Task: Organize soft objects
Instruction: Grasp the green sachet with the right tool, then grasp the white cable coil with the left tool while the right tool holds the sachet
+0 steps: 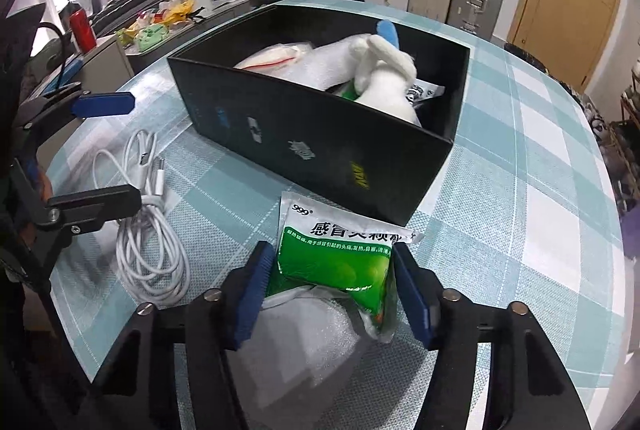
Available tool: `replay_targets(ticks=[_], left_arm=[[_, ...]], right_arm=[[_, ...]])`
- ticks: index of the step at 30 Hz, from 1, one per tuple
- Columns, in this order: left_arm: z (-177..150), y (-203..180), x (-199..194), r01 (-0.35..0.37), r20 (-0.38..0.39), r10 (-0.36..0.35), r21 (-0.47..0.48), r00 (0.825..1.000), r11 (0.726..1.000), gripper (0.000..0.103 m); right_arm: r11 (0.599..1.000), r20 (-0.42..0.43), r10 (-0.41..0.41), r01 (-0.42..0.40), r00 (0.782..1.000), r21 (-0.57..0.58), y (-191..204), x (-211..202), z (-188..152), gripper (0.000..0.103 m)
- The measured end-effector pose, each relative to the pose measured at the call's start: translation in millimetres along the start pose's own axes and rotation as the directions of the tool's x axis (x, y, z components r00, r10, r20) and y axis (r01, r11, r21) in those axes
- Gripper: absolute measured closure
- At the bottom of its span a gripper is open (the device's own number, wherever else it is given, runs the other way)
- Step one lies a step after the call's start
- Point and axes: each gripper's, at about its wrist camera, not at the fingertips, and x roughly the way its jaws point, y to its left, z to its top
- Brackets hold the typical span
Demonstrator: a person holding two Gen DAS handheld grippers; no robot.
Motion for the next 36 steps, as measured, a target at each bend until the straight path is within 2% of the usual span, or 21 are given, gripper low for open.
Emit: replay_targets(ticks=[6,13,17,19,21,24,36], left_arm=[[-3,-1,2,0.066,-0.029,-0.066,0.001,0.997,0.998,0.0],[-7,5,11,0.063,-0.072,-0.065,-0.034,0.995,0.997,0.0],[-10,9,16,0.094,-0.106,-0.101,-0.069,0.989,0.993,0.0],[-11,11,17,0.115,-0.111,-0.124,-0.085,0.986,0.99,0.004],[-11,13,15,0.136,-0.109,-0.147,-0.096,0.983,0.986,0.022],[-13,13,10,0.153,-0.094,-0.162,-0.096,0.982,0.984,0.033],[-5,10,-7,0.153,-0.038,-0.156,-0.072,0.987,0.986,0.037]], right_arm=[[1.0,0.04,0.016,-0.016,0.999,-0.021,5,-12,2,0.046],[0.999,0.057,0.026,-0.024,0.998,-0.036,9,-18,2,0.046],[0.999,0.061,0.029,-0.027,0.998,-0.039,9,-20,1,0.046],[0.999,0.065,0.032,-0.029,0.997,-0.041,9,-21,0,0.046],[0.999,0.069,0.033,-0.03,0.997,-0.045,10,-23,0,0.046],[0.998,0.072,0.036,-0.033,0.997,-0.049,10,-24,0,0.046],[0.996,0.108,0.057,-0.05,0.992,-0.069,15,-36,1,0.046]])
